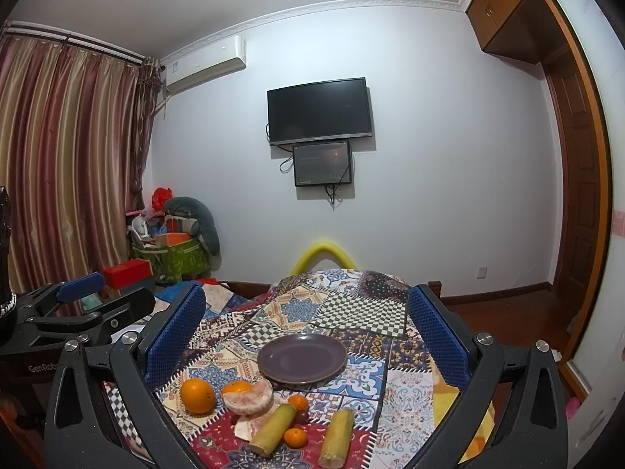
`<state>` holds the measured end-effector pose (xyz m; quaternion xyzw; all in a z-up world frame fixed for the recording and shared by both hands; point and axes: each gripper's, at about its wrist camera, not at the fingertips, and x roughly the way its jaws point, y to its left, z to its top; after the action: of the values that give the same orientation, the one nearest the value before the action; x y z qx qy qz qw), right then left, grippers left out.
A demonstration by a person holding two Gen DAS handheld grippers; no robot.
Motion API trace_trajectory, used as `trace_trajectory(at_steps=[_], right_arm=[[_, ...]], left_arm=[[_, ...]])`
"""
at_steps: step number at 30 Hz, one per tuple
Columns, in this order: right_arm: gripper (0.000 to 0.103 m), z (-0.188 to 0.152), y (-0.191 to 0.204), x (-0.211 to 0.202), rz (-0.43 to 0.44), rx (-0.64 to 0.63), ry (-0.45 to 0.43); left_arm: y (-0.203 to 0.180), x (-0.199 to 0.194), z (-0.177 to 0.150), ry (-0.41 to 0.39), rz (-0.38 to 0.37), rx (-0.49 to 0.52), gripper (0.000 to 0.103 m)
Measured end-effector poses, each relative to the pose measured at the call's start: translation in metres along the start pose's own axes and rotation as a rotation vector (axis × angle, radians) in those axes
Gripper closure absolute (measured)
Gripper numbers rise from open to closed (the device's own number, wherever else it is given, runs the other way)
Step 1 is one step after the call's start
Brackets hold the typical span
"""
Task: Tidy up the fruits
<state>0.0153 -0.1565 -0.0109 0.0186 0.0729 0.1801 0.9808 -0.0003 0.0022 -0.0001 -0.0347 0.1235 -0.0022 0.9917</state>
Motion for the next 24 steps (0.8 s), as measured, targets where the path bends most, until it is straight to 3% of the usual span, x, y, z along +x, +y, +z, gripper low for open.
trace_trajectory(at_steps=[24], right_arm=[[0.000,-0.0006,0.0010,-0.0002,0.001,0.005,0.005]], left_arm=[[-0.0015,0.0005,-0.0013,0.000,0.002,0.004,0.000]])
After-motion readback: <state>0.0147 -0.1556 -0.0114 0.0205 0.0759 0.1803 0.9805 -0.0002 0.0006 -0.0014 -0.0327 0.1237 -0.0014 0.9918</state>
